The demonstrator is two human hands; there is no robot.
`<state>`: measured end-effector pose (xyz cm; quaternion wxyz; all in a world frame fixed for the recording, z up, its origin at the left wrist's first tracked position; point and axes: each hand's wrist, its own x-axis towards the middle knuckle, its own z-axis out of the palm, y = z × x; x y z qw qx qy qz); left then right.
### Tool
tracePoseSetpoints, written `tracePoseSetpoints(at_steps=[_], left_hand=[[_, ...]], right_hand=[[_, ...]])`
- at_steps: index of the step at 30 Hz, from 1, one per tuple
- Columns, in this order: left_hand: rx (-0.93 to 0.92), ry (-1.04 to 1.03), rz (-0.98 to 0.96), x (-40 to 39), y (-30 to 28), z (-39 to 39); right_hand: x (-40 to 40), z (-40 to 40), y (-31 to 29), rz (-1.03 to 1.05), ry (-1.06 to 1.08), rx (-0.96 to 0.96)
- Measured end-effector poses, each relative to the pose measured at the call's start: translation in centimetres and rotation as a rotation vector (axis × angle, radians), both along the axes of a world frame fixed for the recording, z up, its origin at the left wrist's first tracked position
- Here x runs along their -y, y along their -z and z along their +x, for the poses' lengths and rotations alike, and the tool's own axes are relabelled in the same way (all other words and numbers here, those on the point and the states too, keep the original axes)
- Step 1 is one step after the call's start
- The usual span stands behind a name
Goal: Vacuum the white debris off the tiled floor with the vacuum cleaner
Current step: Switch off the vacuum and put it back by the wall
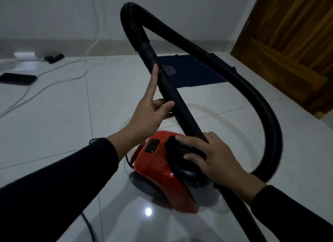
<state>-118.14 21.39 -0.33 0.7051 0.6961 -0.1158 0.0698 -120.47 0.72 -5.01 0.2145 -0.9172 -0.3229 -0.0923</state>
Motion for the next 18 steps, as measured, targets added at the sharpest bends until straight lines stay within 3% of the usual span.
tracePoseSetpoints(at_steps=[2, 7, 11, 13, 18], left_hand=[[0.027, -0.029, -0.004, -0.2, 1.8, 0.3], [-0.026, -0.214, 0.094, 0.1, 8.5, -0.2], [-0.159, -0.323, 0.492, -0.4, 15.7, -2.6], [-0.171, -0.330, 0.596, -0.8, 17.7, -3.2], [0.009, -0.410, 0.697, -0.9, 18.0, -3.4]], right_hand=[[-0.1, 0.5, 1.2, -0.053, -0.014, 0.072], [0.6, 1.1, 2.0, 0.058, -0.033, -0.005], [0.6, 1.3, 1.7, 0.067, -0.018, -0.016], [0.5, 1.2, 1.8, 0.049, -0.015, -0.028], [0.5, 1.3, 1.8, 0.043, -0.006, -0.050]])
